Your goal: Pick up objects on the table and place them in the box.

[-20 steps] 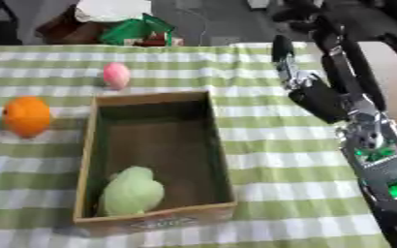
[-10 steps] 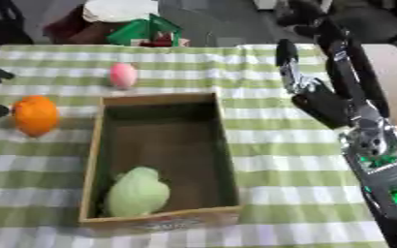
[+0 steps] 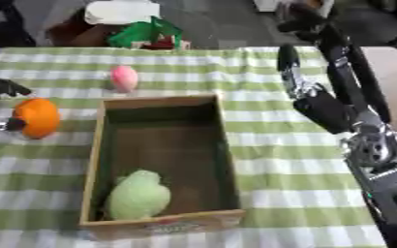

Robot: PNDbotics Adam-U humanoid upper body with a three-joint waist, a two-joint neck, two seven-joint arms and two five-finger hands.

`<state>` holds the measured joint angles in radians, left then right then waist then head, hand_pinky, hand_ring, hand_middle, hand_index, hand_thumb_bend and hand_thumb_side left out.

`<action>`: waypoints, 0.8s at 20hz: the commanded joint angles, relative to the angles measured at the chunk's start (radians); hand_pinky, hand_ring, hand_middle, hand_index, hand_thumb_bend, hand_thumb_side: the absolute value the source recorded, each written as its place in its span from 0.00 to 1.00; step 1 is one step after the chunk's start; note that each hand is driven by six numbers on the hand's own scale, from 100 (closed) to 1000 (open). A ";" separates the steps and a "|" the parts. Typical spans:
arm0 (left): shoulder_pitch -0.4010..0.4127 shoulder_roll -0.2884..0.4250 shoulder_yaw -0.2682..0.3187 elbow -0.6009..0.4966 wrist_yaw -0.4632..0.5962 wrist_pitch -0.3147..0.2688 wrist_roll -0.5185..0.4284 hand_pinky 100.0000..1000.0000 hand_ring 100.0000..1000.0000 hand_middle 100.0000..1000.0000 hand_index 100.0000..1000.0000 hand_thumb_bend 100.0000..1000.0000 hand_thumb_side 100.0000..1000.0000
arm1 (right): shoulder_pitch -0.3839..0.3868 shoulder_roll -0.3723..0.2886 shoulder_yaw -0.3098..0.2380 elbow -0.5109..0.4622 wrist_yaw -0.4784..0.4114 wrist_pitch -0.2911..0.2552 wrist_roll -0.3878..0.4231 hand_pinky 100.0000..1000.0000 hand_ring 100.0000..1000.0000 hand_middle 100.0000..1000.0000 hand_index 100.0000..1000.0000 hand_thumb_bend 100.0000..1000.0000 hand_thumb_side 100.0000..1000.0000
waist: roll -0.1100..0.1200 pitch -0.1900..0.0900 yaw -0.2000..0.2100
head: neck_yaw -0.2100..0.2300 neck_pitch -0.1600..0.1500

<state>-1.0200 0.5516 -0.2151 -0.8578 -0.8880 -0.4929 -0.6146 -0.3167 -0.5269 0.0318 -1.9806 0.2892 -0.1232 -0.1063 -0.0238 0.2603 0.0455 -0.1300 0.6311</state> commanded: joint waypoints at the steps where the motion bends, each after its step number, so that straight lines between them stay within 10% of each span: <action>1: -0.027 0.002 0.030 -0.010 -0.049 -0.007 -0.048 0.78 0.87 0.85 1.00 0.52 1.00 | -0.012 -0.009 -0.004 -0.019 0.007 -0.002 0.003 0.87 1.00 0.72 0.94 0.00 0.77 | 0.001 -0.012 -0.003 | 0.005 -0.013; 6: -0.028 -0.023 0.054 0.013 -0.125 -0.008 -0.021 0.78 0.87 0.85 1.00 0.52 1.00 | -0.018 -0.005 -0.002 -0.019 0.011 -0.003 0.010 0.87 1.00 0.72 0.94 0.00 0.77 | 0.000 -0.002 -0.009 | 0.008 -0.018; 9: -0.027 -0.039 0.068 0.019 -0.165 -0.002 0.013 0.66 0.75 0.64 0.79 0.42 0.99 | -0.015 0.000 -0.005 -0.019 0.016 0.002 0.010 0.87 1.00 0.72 0.94 0.00 0.78 | 0.000 0.010 -0.012 | 0.011 -0.017; 14: -0.023 -0.047 0.081 0.013 -0.166 0.010 0.083 0.48 0.54 0.42 0.54 0.19 0.62 | -0.014 0.001 -0.006 -0.019 0.022 0.004 0.009 0.87 1.00 0.72 0.93 0.00 0.77 | -0.001 0.013 -0.010 | 0.011 -0.018; 15: -0.022 -0.046 0.079 0.010 -0.165 0.010 0.098 0.39 0.46 0.35 0.48 0.06 0.23 | -0.013 0.002 -0.006 -0.019 0.021 0.005 0.008 0.87 1.00 0.72 0.93 0.00 0.78 | -0.001 0.012 -0.009 | 0.011 -0.017; 16: -0.021 -0.045 0.078 0.005 -0.163 0.009 0.112 0.32 0.42 0.31 0.45 0.00 0.08 | -0.013 0.003 -0.005 -0.019 0.021 0.006 0.008 0.87 1.00 0.72 0.93 0.00 0.78 | -0.001 0.011 -0.008 | 0.011 -0.017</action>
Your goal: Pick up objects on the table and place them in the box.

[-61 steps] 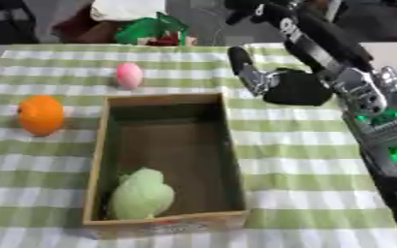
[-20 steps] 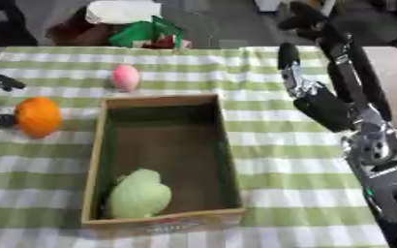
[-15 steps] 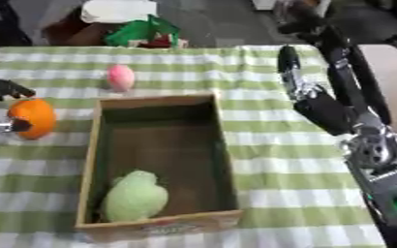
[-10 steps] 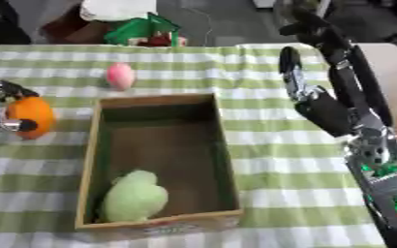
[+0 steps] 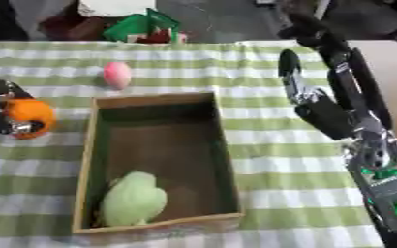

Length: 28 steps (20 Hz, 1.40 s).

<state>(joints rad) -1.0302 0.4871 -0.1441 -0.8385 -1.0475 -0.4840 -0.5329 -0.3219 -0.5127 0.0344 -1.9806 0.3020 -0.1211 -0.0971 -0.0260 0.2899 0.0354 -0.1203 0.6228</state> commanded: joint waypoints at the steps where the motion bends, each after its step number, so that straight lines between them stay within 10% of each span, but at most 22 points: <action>1: -0.011 0.020 0.008 -0.023 0.001 0.002 0.044 0.28 0.40 0.29 0.43 0.00 0.09 | -0.007 -0.010 -0.008 -0.019 0.008 0.005 -0.001 0.87 1.00 0.72 0.93 0.00 0.78 | 0.001 -0.019 0.003 | 0.001 -0.009; 28: -0.069 -0.025 -0.084 -0.423 0.226 -0.047 0.256 0.16 0.34 0.34 0.45 0.00 0.16 | -0.022 -0.027 -0.004 -0.019 -0.021 0.012 -0.002 0.86 0.98 0.71 0.92 0.00 0.77 | 0.010 -0.047 0.035 | -0.003 0.000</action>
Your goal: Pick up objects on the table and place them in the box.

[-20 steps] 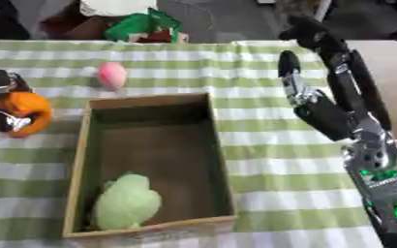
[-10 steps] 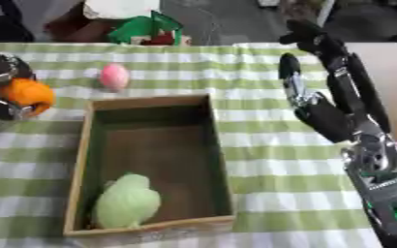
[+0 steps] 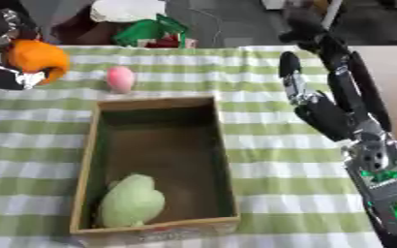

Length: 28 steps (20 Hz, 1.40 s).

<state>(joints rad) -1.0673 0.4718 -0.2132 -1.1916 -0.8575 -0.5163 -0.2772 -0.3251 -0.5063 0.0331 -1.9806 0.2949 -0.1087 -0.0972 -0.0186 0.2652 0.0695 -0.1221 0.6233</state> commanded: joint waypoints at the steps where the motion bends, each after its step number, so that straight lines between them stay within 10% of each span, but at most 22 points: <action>1: -0.033 -0.022 -0.022 -0.094 0.048 -0.014 -0.006 0.16 0.34 0.33 0.45 0.00 0.16 | -0.023 -0.035 -0.002 -0.019 -0.017 0.000 -0.003 0.86 0.98 0.71 0.91 0.00 0.77 | 0.002 -0.023 0.001 | -0.002 0.000; 13: 0.036 -0.241 -0.130 -0.331 0.082 -0.023 -0.154 0.16 0.34 0.32 0.43 0.00 0.16 | -0.074 -0.050 0.006 -0.019 -0.056 0.003 -0.007 0.86 0.98 0.72 0.92 0.00 0.74 | 0.009 -0.023 0.019 | -0.001 -0.001; 28: 0.082 -0.295 -0.225 -0.238 -0.007 -0.083 -0.304 0.32 0.45 0.44 0.57 0.00 0.13 | -0.079 -0.042 0.013 -0.019 -0.049 0.008 0.000 0.87 0.98 0.71 0.92 0.00 0.76 | 0.013 0.001 0.019 | -0.028 -0.006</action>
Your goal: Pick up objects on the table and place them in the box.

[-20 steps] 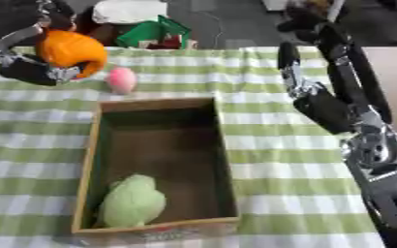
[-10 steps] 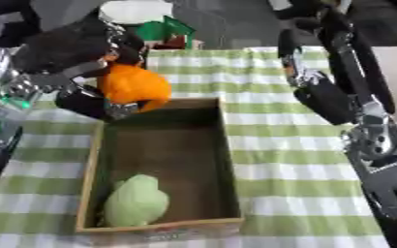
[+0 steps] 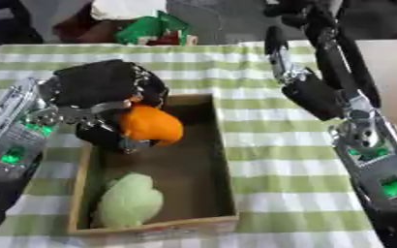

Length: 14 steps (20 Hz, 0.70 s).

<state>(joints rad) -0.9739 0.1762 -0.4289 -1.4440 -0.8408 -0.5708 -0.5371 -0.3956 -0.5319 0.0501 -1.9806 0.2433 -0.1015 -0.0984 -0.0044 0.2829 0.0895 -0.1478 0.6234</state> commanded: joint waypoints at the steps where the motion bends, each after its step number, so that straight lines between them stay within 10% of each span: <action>1: -0.011 0.000 -0.014 0.025 -0.038 -0.036 -0.060 0.32 0.45 0.44 0.57 0.00 0.13 | -0.008 -0.016 -0.004 -0.019 0.004 0.002 0.002 0.87 0.98 0.71 0.92 0.00 0.76 | -0.002 -0.016 -0.002 | -0.003 -0.006; 5: -0.013 0.005 -0.020 0.057 -0.102 -0.053 -0.125 0.37 0.54 0.52 0.67 0.00 0.11 | -0.007 -0.014 -0.003 -0.019 0.006 0.003 0.003 0.87 0.98 0.71 0.92 0.00 0.76 | -0.001 -0.016 -0.003 | 0.000 -0.008; 6: -0.011 0.006 -0.017 0.062 -0.118 -0.056 -0.140 0.47 0.65 0.63 0.77 0.14 0.56 | -0.007 -0.013 -0.003 -0.019 0.006 0.003 0.003 0.87 0.98 0.71 0.92 0.00 0.76 | -0.001 -0.017 -0.003 | 0.000 -0.007; 10: -0.008 0.004 0.002 0.067 -0.181 -0.070 -0.202 0.59 0.78 0.76 0.89 0.41 0.89 | -0.008 -0.010 -0.004 -0.019 0.004 0.003 0.003 0.87 0.98 0.71 0.92 0.00 0.76 | -0.002 -0.019 -0.003 | 0.005 -0.009; 14: -0.005 0.009 0.029 0.041 -0.207 -0.060 -0.195 0.72 0.85 0.84 0.98 0.67 1.00 | -0.006 -0.008 -0.004 -0.019 0.002 0.005 0.003 0.87 0.98 0.71 0.92 0.00 0.76 | -0.001 -0.021 -0.003 | 0.008 -0.012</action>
<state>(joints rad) -0.9654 0.1755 -0.4179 -1.3777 -1.0388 -0.5054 -0.6025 -0.3948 -0.5296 0.0504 -1.9806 0.2446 -0.0980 -0.0950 -0.0043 0.2839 0.0875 -0.1423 0.6225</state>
